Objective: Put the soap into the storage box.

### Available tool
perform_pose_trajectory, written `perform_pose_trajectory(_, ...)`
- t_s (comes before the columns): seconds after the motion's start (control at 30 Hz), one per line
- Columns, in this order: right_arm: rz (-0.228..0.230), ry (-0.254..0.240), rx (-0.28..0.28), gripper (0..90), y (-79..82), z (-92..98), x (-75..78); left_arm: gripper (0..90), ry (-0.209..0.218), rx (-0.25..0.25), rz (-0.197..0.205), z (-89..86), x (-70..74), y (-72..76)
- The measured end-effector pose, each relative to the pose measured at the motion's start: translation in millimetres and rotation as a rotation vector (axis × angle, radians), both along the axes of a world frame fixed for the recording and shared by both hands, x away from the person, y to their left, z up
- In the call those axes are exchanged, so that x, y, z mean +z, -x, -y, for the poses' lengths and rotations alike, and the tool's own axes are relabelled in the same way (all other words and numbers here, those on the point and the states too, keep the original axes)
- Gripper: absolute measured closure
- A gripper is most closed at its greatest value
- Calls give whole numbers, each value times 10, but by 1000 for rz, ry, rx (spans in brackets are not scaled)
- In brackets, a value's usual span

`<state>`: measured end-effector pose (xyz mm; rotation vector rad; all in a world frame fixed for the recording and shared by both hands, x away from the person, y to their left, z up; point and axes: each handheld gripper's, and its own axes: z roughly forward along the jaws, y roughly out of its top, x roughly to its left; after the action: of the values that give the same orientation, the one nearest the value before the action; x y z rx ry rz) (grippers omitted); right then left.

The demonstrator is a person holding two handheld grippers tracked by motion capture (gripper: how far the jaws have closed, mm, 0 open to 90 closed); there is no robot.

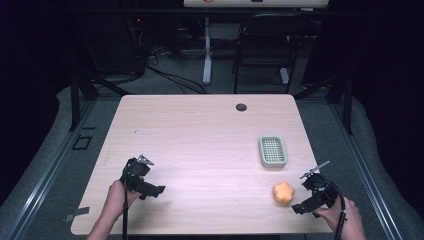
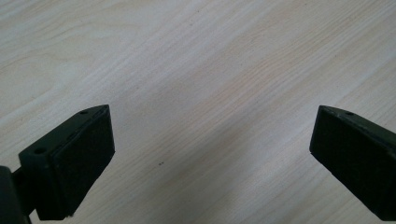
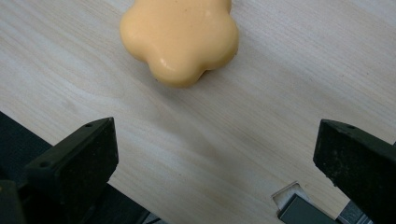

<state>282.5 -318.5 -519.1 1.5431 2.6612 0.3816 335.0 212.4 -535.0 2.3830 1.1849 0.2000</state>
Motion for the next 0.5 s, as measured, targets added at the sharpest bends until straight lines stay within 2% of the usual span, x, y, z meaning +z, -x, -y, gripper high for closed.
perform_pose_trajectory(0.03, -5, 14, 12, 0, -4, 10, 8, 0, -1, -1, 0, 1, -1, -1)
perform_pose_trajectory(0.2, 2, 3, 8, 0, -6, 2, 5, 0, 4, -1, 1, -2, 1, 3)
perform_pose_trajectory(0.3, 1, 24, 22, 0, -18, -13, 14, 0, 9, -1, 2, -5, 7, 4)
perform_pose_trajectory(0.37, 1, 12, 20, 0, -20, -29, 19, 0, 9, -3, 0, -3, 5, 5)
perform_pose_trajectory(0.5, 1, 17, 32, 0, -24, -51, 37, 0, 9, -4, 2, -1, 5, 5)
